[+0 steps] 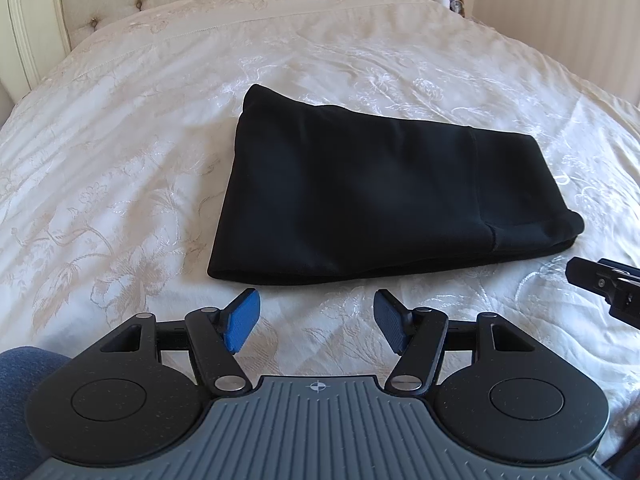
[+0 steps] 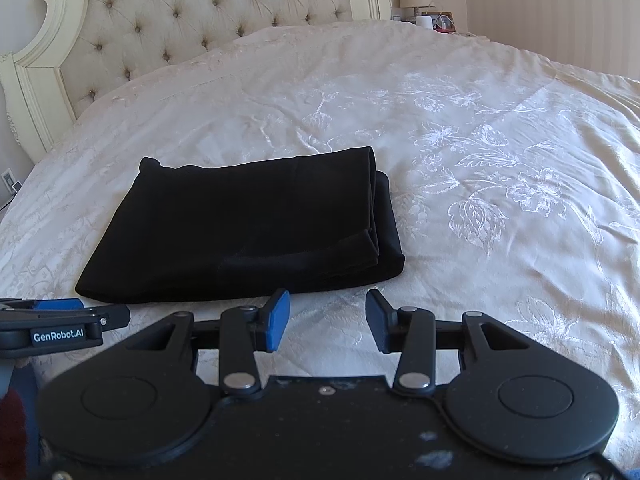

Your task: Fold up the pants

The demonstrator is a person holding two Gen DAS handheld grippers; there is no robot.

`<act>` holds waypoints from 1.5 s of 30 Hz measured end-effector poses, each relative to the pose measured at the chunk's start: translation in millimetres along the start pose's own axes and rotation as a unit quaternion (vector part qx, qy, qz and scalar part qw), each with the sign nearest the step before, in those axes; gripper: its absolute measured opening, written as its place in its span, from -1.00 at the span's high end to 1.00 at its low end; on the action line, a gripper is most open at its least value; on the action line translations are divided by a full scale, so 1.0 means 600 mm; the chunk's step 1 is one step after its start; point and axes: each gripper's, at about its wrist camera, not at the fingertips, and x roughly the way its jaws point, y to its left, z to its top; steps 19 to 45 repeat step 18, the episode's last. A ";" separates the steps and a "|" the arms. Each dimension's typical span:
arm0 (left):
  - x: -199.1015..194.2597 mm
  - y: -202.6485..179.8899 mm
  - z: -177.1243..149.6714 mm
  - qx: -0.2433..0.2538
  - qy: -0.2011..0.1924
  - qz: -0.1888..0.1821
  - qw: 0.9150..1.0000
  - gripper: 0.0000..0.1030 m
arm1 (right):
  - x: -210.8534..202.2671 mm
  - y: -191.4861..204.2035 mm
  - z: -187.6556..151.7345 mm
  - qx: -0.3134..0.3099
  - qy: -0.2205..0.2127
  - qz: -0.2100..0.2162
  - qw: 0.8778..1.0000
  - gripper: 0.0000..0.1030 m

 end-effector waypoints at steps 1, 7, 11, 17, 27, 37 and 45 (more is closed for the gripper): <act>0.000 0.000 0.000 0.000 0.000 -0.001 1.000 -0.19 | 0.000 0.000 0.000 0.000 0.000 0.000 1.000 0.13; 0.000 0.000 0.000 0.000 0.000 0.000 1.000 -0.19 | 0.000 -0.001 0.000 0.001 0.001 0.001 1.000 0.13; 0.000 0.000 0.000 0.001 -0.001 0.001 1.000 -0.19 | 0.000 -0.002 0.000 0.000 0.001 0.001 1.000 0.13; -0.002 -0.001 0.000 0.003 -0.004 0.002 1.000 -0.19 | 0.000 -0.002 0.000 0.002 0.001 0.000 1.000 0.13; -0.002 -0.001 0.000 0.003 -0.004 0.001 1.000 -0.19 | 0.000 -0.002 0.000 0.002 0.002 0.000 1.000 0.13; -0.002 -0.001 0.000 0.003 -0.004 0.001 1.000 -0.19 | 0.000 -0.002 0.000 0.002 0.002 0.000 1.000 0.13; -0.002 -0.001 0.000 0.003 -0.004 0.001 1.000 -0.19 | 0.000 -0.002 0.000 0.002 0.002 0.000 1.000 0.13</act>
